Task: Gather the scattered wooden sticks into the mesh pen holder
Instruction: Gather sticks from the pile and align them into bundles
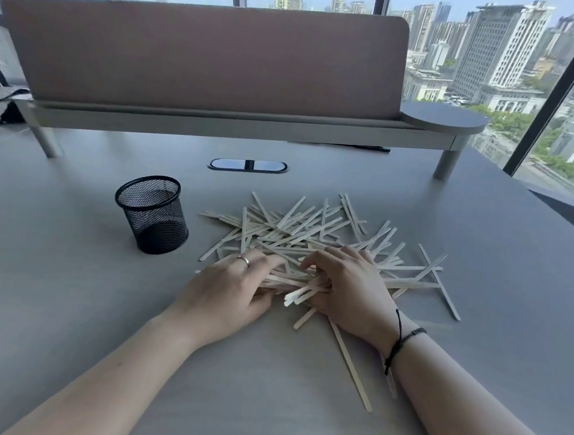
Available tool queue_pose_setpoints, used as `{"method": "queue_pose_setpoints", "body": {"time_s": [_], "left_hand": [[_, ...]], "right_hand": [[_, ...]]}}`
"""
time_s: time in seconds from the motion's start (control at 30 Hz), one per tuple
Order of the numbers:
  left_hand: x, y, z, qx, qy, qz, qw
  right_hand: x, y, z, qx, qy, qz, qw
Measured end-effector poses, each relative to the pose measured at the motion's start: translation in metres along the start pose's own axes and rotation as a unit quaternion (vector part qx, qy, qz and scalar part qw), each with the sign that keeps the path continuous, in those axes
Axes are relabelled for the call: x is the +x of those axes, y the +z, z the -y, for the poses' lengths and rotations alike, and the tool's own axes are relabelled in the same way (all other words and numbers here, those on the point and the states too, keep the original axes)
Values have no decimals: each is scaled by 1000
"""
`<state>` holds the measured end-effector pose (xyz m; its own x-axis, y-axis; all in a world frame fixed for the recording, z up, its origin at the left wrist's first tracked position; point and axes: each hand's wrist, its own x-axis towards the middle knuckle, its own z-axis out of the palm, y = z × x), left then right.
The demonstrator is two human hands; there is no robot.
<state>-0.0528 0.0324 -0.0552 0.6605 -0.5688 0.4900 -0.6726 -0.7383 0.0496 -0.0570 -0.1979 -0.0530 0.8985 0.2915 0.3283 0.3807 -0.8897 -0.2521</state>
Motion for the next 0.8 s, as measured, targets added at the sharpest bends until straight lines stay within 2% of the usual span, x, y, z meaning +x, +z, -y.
{"method": "queue_pose_setpoints", "body": {"time_s": [0.23,0.6,0.8], "left_hand": [[12,3,-6,72,18,-30,997],[6,9,5,75,34,-11,997],[-2,-3,24,55,10,-59,997]], "right_hand": [[1,1,2,11,-12,-42,999],[-1,0,4,67,25,-79,994],[0,1,-5,105,53,-68,991]]}}
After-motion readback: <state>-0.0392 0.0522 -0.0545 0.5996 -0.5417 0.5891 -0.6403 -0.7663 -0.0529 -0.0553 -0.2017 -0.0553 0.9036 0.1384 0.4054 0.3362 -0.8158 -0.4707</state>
